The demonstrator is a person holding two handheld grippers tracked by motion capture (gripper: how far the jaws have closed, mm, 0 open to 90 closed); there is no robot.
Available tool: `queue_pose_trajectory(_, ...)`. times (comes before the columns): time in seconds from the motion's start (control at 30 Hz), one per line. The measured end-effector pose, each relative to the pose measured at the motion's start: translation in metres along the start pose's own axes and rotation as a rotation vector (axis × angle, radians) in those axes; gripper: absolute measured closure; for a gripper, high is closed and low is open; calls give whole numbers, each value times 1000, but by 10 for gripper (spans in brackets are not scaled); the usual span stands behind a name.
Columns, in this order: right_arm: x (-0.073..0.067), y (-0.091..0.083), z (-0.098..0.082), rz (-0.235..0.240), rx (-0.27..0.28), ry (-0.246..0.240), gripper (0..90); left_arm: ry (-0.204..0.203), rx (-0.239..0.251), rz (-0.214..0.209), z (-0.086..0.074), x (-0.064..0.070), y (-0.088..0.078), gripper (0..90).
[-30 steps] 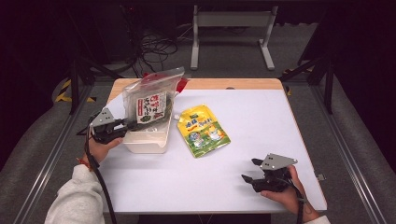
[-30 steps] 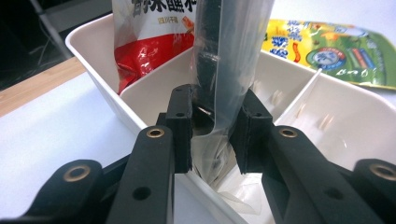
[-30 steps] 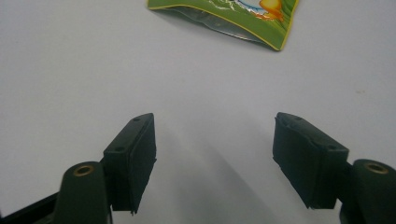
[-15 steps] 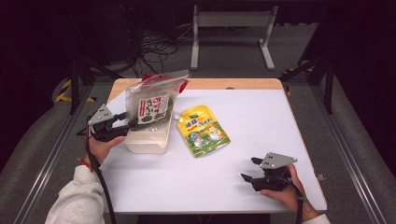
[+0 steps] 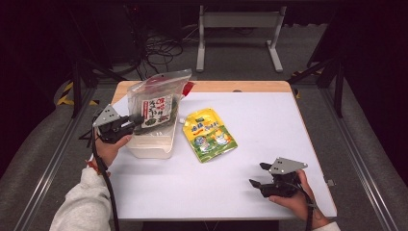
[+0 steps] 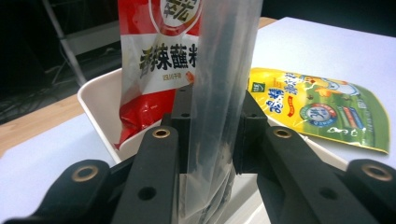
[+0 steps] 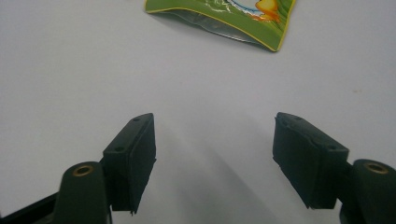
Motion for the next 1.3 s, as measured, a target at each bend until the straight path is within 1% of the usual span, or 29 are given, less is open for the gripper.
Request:
queue_pose_trajectory(0.13, 0, 0, 0, 1, -1, 0, 304, 1, 1, -8, -3, -3, -1, 763)
queue_pose_trajectory(0.17, -1, 0, 0, 1, 1, 1, 305, -8, 3, -15, -5, -3, -1, 763)
queue_pose_trajectory(0.2, -1, 0, 0, 1, 1, 1, 305, -3, 4, -19, -6, -4, -1, 768)
queue_pose_trajectory(0.27, 0, 0, 0, -1, 3, 1, 305, -12, 8, -30, -9, -5, -2, 769)
queue_pose_trajectory(0.37, 1, 0, 0, -5, 9, 13, 310, -9, 8, -36, -11, -6, -2, 769)
queue_pose_trajectory(0.4, 2, 0, 0, -7, 11, 20, 314, -6, 7, -35, -11, -7, -2, 769)
queue_pose_trajectory(0.47, 5, 0, 1, -7, 22, 38, 330, -15, 11, -24, -11, -6, -2, 764)
queue_pose_trajectory(0.57, 10, 2, 7, -11, 46, 67, 364, -21, 5, -9, -10, -5, -2, 744)
queue_pose_trajectory(0.6, 10, 2, 7, -11, 46, 67, 364, -21, 5, -9, -10, -5, -2, 738)
queue_pose_trajectory(0.63, 15, 5, 14, -12, 74, 100, 413, -17, 2, -13, -10, -4, -3, 730)
queue_pose_trajectory(0.67, 15, 5, 14, -12, 74, 100, 413, -17, 2, -13, -10, -4, -3, 718)
queue_pose_trajectory(0.73, 20, 8, 21, -13, 92, 118, 441, -28, 2, -9, -9, -3, -3, 712)
queue_pose_trajectory(0.77, 24, 12, 27, -11, 105, 134, 472, -32, 3, -2, -8, -3, -4, 668)
queue_pose_trajectory(0.8, 26, 15, 30, -7, 107, 141, 476, -32, 3, -2, -8, -3, -4, 641)
queue_pose_trajectory(0.83, 26, 15, 30, -7, 107, 141, 476, -34, 8, 0, -7, -3, -5, 641)
queue_pose_trajectory(0.9, 29, 20, 35, -9, 107, 152, 487, -42, 28, 10, -5, -2, -9, 630)
queue_pose_trajectory(0.93, 31, 24, 39, 1, 111, 161, 485, -47, 38, 22, -3, -2, -11, 598)
queue_pose_trajectory(0.97, 33, 31, 44, -1, 109, 166, 473, -49, 37, 37, -2, -2, -15, 560)
queue_pose_trajectory(1.0, 33, 31, 44, -1, 109, 166, 473, -49, 37, 37, -2, -2, -15, 547)
queue_pose_trajectory(1.03, 35, 34, 47, 2, 108, 170, 471, -44, 31, 51, -2, -2, -18, 547)
queue_pose_trajectory(1.1, 39, 42, 53, -4, 108, 171, 455, -43, 19, 67, -2, -1, -24, 496)
queue_pose_trajectory(1.17, 45, 52, 59, -1, 102, 188, 437, -23, 11, 97, -1, 2, -32, 473)
queue_pose_trajectory(1.2, 47, 55, 61, 0, 100, 191, 435, -5, 8, 106, 0, 4, -37, 459)
queue_pose_trajectory(1.23, 48, 59, 63, -2, 93, 193, 432, -9, 26, 102, 1, 6, -41, 449)
queue_pose_trajectory(1.27, 50, 63, 65, -3, 91, 191, 430, -21, 44, 100, 3, 7, -46, 445)
queue_pose_trajectory(1.3, 52, 68, 66, -2, 87, 196, 426, -25, 52, 104, 4, 8, -50, 437)
Point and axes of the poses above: each handheld gripper's, and its own axes: y roughly forward along the jaws, z roughly out of its top, x roughly to its right, the point moved 5 cm from there along y, roughly forward along the jaws, and after that the axes turned 6 degrees about z, right-handed, at the moved point
